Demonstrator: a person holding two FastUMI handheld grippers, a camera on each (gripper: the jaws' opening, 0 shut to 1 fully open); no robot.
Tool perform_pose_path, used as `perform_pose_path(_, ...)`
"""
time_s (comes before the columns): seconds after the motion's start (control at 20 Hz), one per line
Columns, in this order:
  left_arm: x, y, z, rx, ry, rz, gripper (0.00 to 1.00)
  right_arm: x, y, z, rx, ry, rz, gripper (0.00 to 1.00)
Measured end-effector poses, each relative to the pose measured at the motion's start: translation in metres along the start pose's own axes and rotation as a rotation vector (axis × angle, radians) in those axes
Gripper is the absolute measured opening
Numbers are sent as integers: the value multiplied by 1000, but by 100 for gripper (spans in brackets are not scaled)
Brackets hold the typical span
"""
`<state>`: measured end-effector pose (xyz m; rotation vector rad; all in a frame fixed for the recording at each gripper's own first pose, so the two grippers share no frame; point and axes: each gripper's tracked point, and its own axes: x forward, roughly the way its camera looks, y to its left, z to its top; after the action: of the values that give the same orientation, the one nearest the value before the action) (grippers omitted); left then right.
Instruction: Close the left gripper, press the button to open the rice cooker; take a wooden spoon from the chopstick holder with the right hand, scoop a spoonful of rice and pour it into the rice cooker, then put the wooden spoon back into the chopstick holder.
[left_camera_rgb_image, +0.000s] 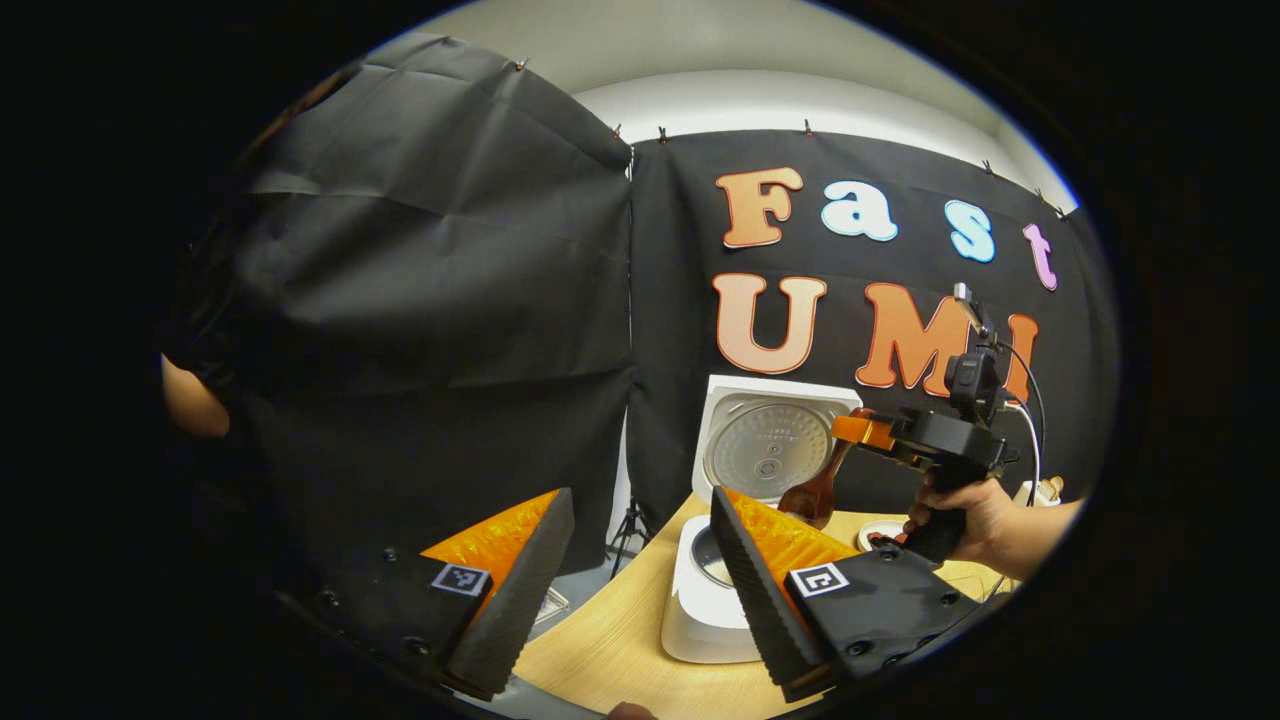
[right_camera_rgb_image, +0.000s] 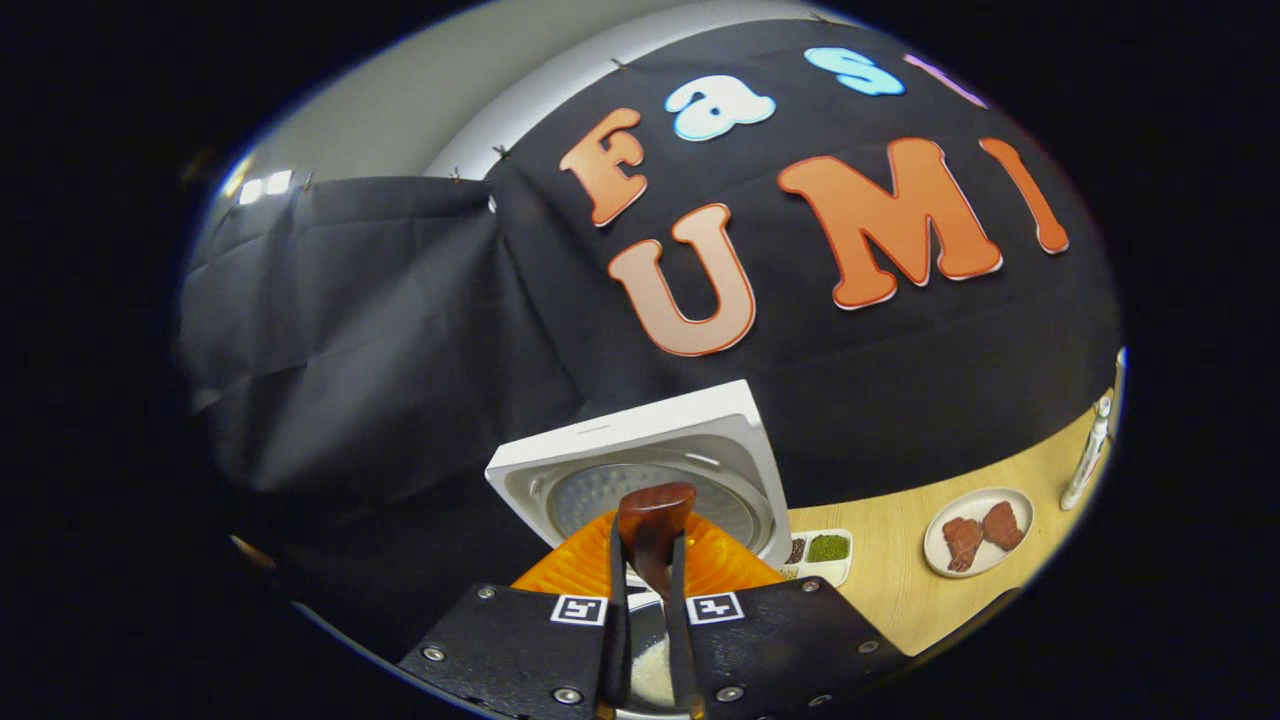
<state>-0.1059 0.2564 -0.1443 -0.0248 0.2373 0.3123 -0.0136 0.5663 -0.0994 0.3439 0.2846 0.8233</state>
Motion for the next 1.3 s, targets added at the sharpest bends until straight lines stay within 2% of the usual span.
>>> perform_pose_path(0.3, 0, -1, 2, 28, -20, 2, 94, -10, 29, -6, -257, 6, 109, 15)
perform_pose_path(0.4, 0, -4, 4, 29, -23, -6, 94, -14, 36, -10, -309, 6, 132, 15)
perform_pose_path(0.5, 0, -12, 4, 30, -23, -8, 94, -15, 37, -11, -315, 5, 146, 14)
perform_pose_path(0.65, -1, -19, 6, 25, -25, -11, 94, -16, 24, 0, -209, -2, 143, 15)
perform_pose_path(0.9, -7, -47, 11, 30, -35, -43, 94, -53, -29, 47, 85, -78, 64, 14)
perform_pose_path(1.1, -9, -90, 14, 46, -44, -102, 94, -135, -93, 102, 147, -148, -48, 14)
perform_pose_path(1.3, -13, -141, 16, 55, -45, -183, 94, -224, -183, 108, 176, -164, -214, 14)
